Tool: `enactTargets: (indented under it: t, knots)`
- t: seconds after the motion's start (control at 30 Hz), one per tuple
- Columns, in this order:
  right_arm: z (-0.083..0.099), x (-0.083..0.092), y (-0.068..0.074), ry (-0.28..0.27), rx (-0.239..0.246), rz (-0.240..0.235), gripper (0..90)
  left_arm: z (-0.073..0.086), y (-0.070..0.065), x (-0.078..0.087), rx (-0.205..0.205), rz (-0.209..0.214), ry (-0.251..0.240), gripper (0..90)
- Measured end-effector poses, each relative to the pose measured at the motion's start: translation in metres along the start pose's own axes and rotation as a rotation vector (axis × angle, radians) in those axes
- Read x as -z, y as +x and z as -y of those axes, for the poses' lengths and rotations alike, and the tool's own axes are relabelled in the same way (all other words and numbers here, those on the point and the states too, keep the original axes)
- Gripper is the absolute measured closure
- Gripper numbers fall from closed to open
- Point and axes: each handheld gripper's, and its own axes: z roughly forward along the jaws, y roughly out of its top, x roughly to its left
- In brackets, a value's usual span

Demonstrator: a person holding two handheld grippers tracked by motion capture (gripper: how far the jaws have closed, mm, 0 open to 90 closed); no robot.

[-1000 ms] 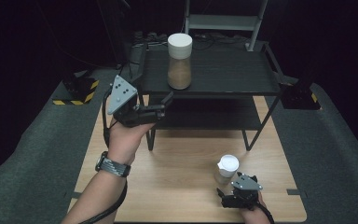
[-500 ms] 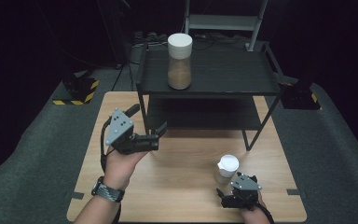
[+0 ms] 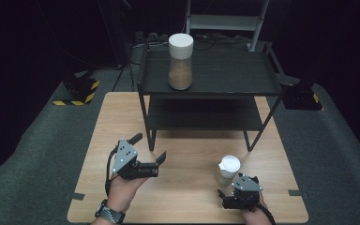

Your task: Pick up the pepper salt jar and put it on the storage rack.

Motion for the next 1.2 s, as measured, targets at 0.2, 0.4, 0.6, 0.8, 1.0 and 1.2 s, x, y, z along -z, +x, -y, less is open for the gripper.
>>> enactTargets:
  t: [0.2,0.4,0.6,0.8,1.0,1.2]
  knots:
    - [0.0,0.0,0.001,0.002,0.003,0.002,0.0,0.024,0.0,0.002,0.006,0.003,0.054,0.4]
    - [-0.001,0.0,0.002,0.003,0.003,0.007,0.0,0.044,0.003,0.003,0.019,-0.002,0.109,0.4]
    - [-0.001,0.0,0.003,0.005,0.007,0.013,0.0,0.06,0.004,0.004,0.013,-0.017,0.163,0.4]
    - [-0.002,-0.001,0.004,0.008,0.011,0.017,0.0,0.074,0.01,0.001,0.029,-0.021,0.245,0.4]
    - [-0.001,0.0,0.003,0.006,-0.006,0.02,0.1,0.077,0.005,-0.008,-0.01,-0.017,0.324,0.4]
    - [-0.003,-0.001,0.004,0.016,-0.011,0.022,0.1,0.075,-0.001,-0.011,-0.068,-0.026,0.338,0.4]
